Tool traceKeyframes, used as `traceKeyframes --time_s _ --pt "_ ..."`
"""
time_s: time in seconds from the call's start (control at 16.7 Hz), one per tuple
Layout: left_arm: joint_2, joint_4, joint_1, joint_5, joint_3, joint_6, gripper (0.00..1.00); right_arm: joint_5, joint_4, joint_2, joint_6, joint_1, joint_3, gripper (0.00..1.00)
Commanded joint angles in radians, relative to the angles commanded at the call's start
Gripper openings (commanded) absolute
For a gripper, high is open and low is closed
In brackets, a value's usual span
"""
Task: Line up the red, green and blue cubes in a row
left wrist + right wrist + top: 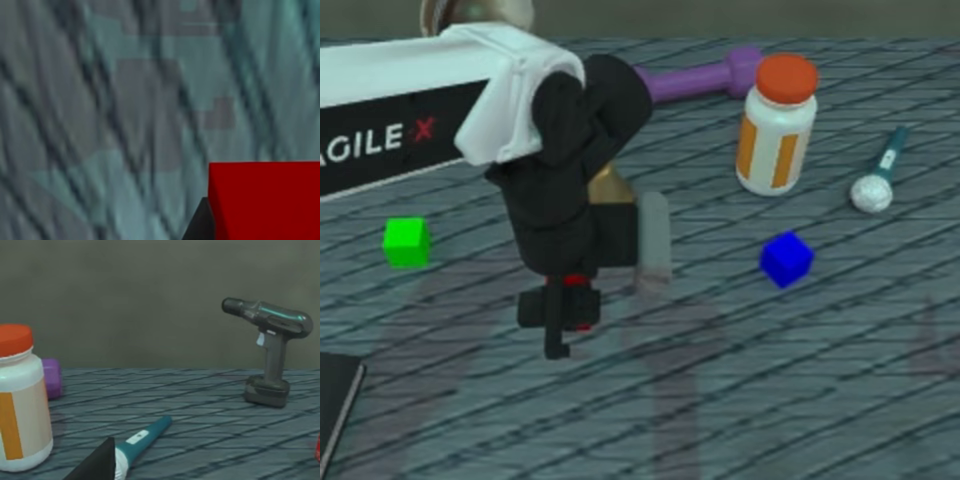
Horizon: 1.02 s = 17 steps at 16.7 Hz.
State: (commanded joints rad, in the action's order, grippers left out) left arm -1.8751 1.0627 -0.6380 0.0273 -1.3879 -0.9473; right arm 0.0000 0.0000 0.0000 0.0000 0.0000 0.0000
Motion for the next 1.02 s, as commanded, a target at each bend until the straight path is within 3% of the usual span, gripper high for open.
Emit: traceKeyframes --time_s 0.36,0.66,1.02 --pt "-0.069 -0.199 -0.003 0.001 0.131 0.002 0.0 0.0 0.0 0.0 0.0 0.0 0.0 1.0" --pt "-0.076 -0.218 -0.004 0.001 0.144 0.001 0.0 0.0 0.0 0.0 0.0 0.0 0.0 1.0" --pt "-0.076 -0.218 -0.004 0.001 0.144 0.001 0.45 0.0 0.0 0.0 0.0 0.0 0.0 1.0"
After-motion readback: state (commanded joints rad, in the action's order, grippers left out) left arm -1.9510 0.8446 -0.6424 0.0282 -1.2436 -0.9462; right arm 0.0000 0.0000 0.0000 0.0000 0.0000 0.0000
